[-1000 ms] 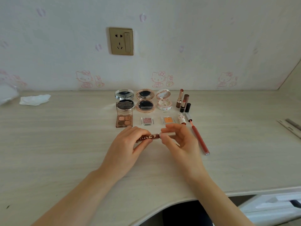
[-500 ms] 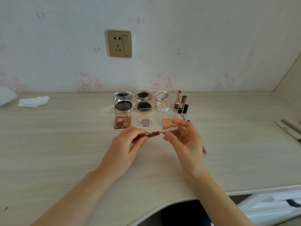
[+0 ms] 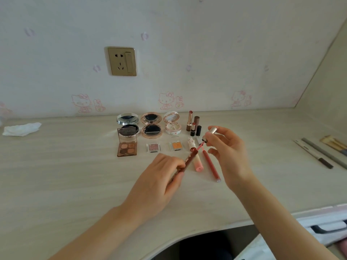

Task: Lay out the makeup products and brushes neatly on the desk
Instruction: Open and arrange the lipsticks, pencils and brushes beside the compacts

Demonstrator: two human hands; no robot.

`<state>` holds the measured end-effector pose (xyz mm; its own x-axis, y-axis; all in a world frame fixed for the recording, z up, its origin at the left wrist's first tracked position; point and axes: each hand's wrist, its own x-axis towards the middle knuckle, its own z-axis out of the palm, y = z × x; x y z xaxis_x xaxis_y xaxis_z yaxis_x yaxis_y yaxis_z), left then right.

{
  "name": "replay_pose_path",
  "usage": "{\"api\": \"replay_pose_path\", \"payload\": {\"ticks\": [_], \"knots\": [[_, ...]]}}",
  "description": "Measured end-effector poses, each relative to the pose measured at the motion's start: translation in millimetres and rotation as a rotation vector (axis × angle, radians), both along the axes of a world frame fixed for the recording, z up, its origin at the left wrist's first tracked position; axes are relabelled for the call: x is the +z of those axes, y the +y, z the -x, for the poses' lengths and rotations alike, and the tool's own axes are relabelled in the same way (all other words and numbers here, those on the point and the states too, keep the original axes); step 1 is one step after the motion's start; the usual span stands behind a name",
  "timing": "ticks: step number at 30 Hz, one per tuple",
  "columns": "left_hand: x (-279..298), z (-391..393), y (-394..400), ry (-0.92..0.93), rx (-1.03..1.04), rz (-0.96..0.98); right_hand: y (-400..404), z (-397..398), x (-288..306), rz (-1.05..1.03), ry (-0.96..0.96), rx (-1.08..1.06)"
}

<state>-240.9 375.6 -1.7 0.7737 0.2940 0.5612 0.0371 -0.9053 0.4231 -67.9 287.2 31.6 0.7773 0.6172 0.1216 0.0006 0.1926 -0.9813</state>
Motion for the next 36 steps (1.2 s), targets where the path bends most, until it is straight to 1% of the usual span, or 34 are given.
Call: {"api": "replay_pose_path", "payload": {"ticks": [4, 7, 13, 19, 25, 32, 36], "knots": [[3, -30, -14, -0.010, -0.042, -0.126, -4, -28, 5, 0.073, -0.019, -0.002], [-3, -56, -22, 0.009, -0.024, -0.154, -7, -49, 8, 0.151, -0.037, -0.024], [-11, -94, -40, 0.189, -0.042, -0.170, -7, -79, 13, 0.281, -0.129, -0.063], [-17, -106, -41, 0.306, -0.005, -0.194, 2, -94, 5, 0.410, -0.196, -0.020], [-25, -109, -31, 0.283, 0.054, -0.278, 18, -103, -5, 0.475, -0.244, 0.016], [-31, -114, -24, 0.213, 0.116, -0.372, 43, -105, -17, 0.631, -0.443, 0.044], [-33, -114, -22, 0.204, 0.129, -0.392, 51, -107, -20, 0.666, -0.453, 0.056]]}}
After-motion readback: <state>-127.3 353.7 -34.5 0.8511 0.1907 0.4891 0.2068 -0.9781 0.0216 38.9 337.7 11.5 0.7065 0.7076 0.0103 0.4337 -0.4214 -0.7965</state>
